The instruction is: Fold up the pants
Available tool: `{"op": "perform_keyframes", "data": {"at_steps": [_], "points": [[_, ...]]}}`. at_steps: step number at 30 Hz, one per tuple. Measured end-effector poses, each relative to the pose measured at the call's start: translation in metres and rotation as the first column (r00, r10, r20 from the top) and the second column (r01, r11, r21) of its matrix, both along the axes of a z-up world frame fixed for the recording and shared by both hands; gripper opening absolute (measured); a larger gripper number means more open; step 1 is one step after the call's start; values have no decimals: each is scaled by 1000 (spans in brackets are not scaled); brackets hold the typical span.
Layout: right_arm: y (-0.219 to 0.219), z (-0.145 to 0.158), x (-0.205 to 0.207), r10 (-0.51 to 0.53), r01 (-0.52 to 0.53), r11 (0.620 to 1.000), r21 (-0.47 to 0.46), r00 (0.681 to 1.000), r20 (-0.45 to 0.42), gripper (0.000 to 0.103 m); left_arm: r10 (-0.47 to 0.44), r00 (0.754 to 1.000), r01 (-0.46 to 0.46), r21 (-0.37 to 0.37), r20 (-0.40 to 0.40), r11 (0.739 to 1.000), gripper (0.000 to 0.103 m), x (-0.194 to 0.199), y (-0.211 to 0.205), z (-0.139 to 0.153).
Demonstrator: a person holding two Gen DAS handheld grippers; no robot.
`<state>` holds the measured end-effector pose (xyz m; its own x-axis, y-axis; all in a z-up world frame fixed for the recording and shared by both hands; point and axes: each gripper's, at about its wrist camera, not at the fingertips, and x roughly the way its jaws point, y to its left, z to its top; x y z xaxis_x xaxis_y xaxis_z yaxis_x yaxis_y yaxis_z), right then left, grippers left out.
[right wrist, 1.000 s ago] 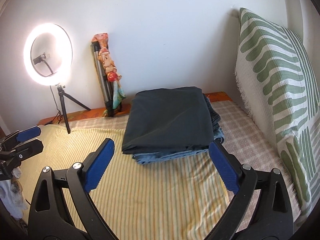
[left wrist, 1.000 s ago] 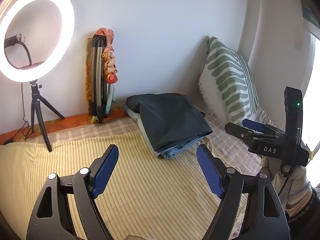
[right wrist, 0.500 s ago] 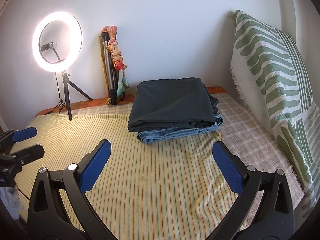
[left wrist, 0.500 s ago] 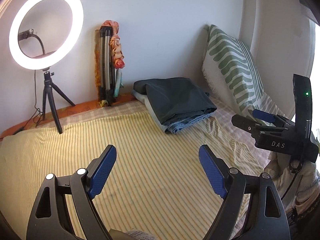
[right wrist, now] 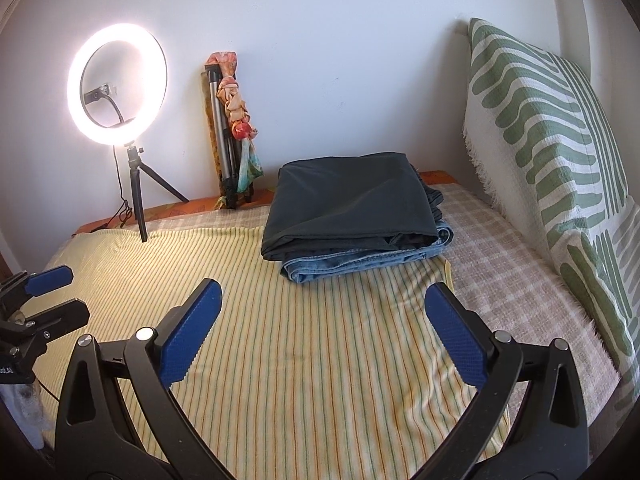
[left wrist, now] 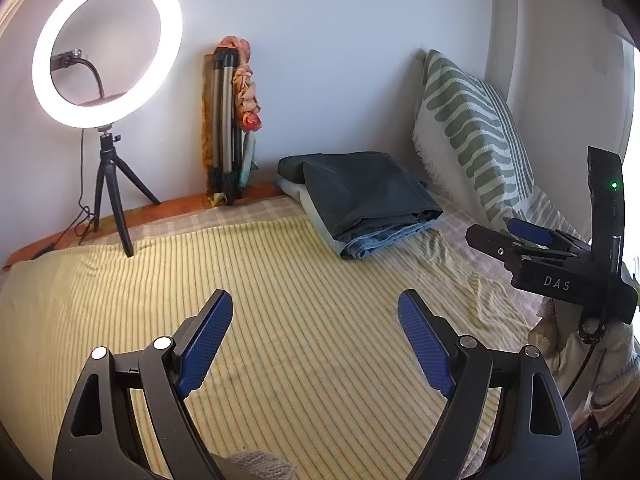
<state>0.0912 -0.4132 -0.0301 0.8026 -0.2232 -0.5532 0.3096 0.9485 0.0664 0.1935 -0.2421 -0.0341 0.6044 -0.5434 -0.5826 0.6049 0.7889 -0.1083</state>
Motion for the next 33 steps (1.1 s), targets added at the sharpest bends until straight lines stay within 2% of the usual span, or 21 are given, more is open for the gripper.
{"op": "perform_keyframes", "data": {"at_steps": [33], "points": [[8,-9,11,10,-11,999,-31,1000,-27,103,5,1000,-5,-14,-8,1000,85,2,12,0]]}}
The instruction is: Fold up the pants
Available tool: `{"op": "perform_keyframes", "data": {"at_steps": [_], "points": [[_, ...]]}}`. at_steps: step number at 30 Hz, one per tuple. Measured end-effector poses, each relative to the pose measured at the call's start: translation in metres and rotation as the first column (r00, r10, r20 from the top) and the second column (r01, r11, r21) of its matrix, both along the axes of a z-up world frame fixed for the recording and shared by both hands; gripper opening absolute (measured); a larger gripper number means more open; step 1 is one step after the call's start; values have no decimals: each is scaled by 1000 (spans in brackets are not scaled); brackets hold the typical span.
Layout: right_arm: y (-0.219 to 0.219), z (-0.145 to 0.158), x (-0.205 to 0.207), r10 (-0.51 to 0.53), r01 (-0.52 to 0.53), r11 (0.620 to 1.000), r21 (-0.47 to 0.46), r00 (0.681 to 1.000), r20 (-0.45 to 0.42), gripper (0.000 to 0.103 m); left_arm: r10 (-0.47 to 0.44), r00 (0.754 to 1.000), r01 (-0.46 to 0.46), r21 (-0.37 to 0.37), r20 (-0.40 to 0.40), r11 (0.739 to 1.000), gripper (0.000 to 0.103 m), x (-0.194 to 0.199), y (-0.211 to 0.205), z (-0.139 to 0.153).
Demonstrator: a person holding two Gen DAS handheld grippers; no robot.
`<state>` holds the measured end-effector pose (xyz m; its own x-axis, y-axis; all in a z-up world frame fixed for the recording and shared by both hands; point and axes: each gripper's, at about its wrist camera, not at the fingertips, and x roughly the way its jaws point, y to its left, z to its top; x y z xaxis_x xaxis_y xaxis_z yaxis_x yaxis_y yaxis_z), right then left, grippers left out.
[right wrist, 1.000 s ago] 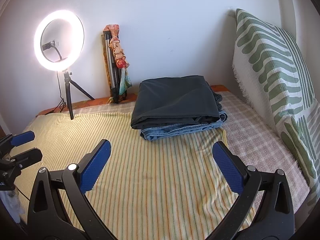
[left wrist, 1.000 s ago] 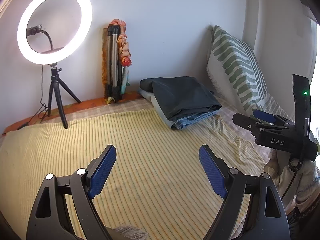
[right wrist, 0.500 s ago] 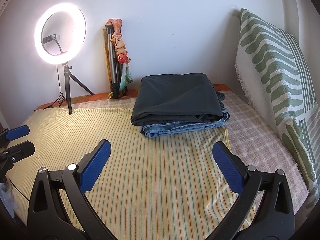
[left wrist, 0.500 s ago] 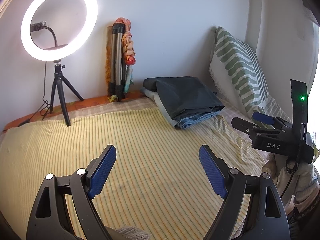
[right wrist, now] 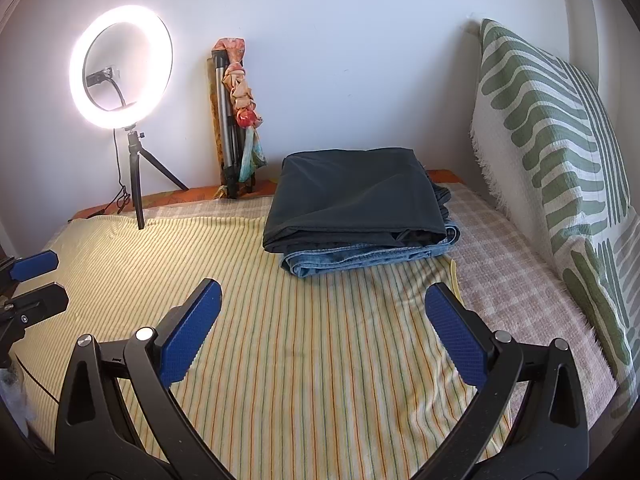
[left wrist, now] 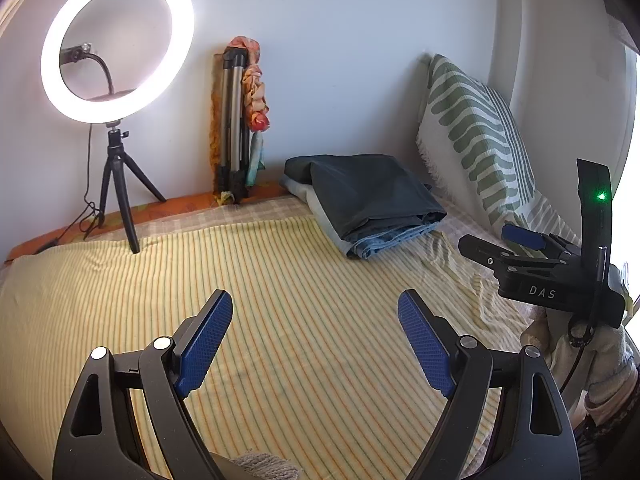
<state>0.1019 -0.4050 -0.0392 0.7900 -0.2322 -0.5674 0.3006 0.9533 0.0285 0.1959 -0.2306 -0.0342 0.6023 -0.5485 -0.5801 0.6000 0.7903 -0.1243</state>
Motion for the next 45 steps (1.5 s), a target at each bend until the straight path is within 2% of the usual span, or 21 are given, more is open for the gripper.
{"op": "perform_keyframes", "data": {"at_steps": [45], "points": [[-3,-6,-2,9,-9,1000,14,1000,-7,103,-21,1000,21,-11,9,1000,85,-6,-2,5]]}}
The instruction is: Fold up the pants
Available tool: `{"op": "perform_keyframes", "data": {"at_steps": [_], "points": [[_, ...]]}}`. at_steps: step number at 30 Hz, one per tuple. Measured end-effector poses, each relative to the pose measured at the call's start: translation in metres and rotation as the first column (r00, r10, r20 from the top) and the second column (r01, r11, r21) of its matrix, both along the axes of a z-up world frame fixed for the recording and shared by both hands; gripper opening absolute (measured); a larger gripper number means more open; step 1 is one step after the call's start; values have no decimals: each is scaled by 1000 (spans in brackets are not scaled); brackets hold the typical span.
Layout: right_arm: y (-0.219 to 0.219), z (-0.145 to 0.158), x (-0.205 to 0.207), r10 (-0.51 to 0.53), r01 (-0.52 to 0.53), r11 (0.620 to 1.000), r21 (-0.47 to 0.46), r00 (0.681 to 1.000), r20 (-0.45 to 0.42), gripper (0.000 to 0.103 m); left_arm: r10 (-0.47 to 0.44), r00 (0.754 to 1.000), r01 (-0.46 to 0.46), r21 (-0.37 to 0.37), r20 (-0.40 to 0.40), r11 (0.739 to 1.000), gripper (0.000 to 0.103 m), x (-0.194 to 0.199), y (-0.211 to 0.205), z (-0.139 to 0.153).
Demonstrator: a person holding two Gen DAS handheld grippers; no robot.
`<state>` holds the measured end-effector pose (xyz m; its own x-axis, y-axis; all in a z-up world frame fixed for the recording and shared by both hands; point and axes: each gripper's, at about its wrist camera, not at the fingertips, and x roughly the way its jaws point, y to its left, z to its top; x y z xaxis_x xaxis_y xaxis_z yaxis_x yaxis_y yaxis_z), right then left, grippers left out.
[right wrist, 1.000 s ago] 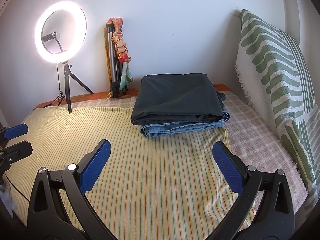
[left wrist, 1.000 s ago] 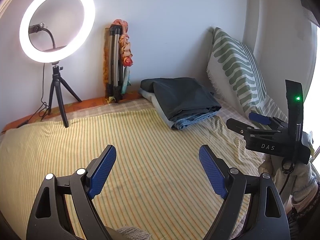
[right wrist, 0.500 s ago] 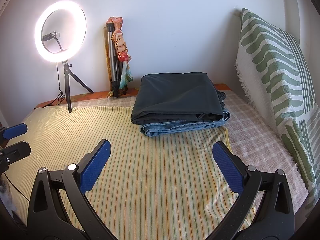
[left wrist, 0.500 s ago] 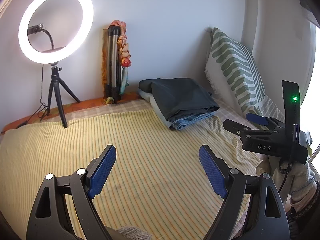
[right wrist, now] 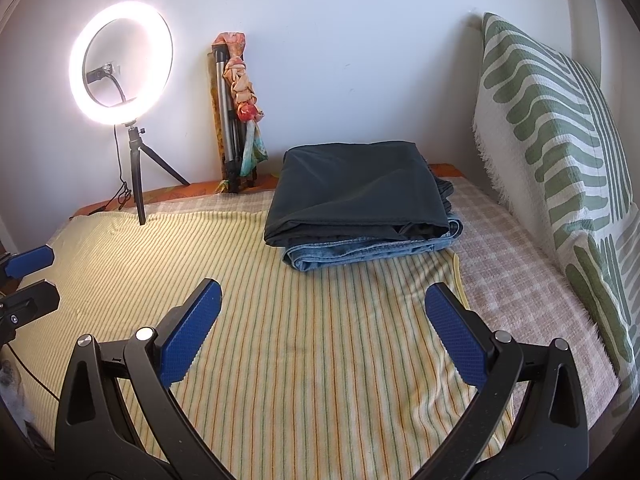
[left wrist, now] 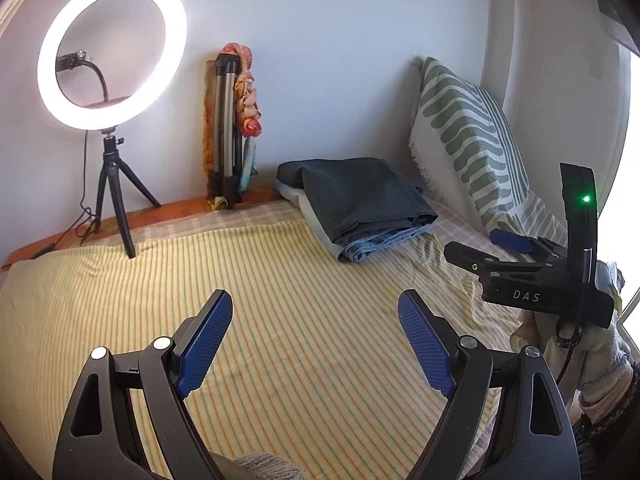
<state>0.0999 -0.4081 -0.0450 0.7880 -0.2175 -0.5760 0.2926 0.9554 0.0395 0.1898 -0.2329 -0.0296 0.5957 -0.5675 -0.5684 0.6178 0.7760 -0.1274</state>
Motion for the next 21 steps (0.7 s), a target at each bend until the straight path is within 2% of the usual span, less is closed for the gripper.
{"op": "perform_keyframes", "data": {"at_steps": [21], "points": [[2,-2,2,12,-12,1000,7,1000,-13,103,-13,1000,13,-1,-19,1000,85,-1,0,-3]]}}
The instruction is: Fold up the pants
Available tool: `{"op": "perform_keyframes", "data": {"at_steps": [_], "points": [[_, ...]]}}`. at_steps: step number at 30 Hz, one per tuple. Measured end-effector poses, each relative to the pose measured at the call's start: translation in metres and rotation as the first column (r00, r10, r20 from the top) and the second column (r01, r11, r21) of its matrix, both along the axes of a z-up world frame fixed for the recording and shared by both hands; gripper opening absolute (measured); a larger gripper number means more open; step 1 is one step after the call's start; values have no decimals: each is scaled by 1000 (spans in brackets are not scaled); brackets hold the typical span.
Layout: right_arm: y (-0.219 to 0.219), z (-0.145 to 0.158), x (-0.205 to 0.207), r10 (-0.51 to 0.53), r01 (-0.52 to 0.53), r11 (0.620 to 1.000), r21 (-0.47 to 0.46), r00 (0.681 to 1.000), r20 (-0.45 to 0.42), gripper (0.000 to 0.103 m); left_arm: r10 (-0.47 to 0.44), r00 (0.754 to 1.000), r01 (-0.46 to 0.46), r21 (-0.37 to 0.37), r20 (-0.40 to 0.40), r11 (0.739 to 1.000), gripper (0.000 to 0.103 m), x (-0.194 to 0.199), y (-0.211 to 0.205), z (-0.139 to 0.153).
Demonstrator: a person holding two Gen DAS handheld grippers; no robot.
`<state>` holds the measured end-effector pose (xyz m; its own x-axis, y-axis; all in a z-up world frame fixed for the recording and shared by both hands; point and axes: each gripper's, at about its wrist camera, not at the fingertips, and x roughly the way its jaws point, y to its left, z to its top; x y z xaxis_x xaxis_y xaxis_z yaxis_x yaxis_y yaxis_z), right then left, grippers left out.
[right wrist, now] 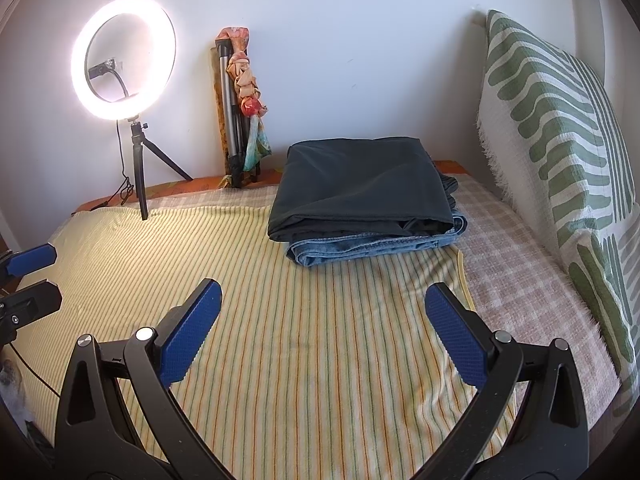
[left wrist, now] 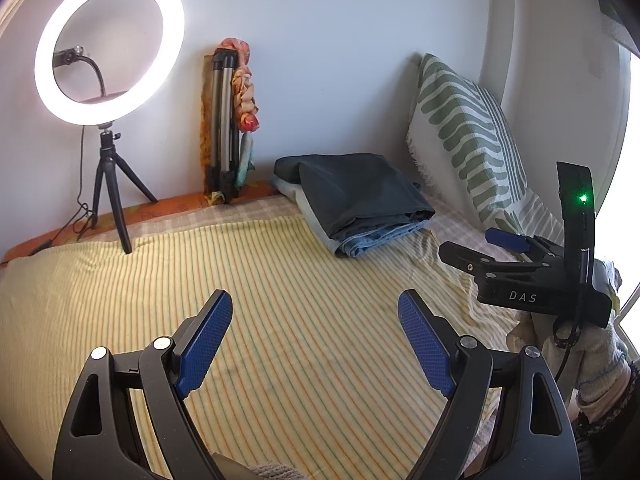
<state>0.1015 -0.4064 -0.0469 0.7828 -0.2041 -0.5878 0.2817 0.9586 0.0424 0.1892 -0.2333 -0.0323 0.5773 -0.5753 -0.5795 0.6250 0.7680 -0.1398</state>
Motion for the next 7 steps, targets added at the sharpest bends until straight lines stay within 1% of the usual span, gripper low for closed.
{"op": "perform_keyframes", "data": {"at_steps": [3,7], "points": [[0,0,0,1,-1,1000,2,1000,0,103,-10,1000,10,-10,19,1000,85,-4,1,2],[-1,-1,0,0,0,1000,7,1000,-2,103,-18,1000,18,-8,19,1000,85,-6,0,3]]}}
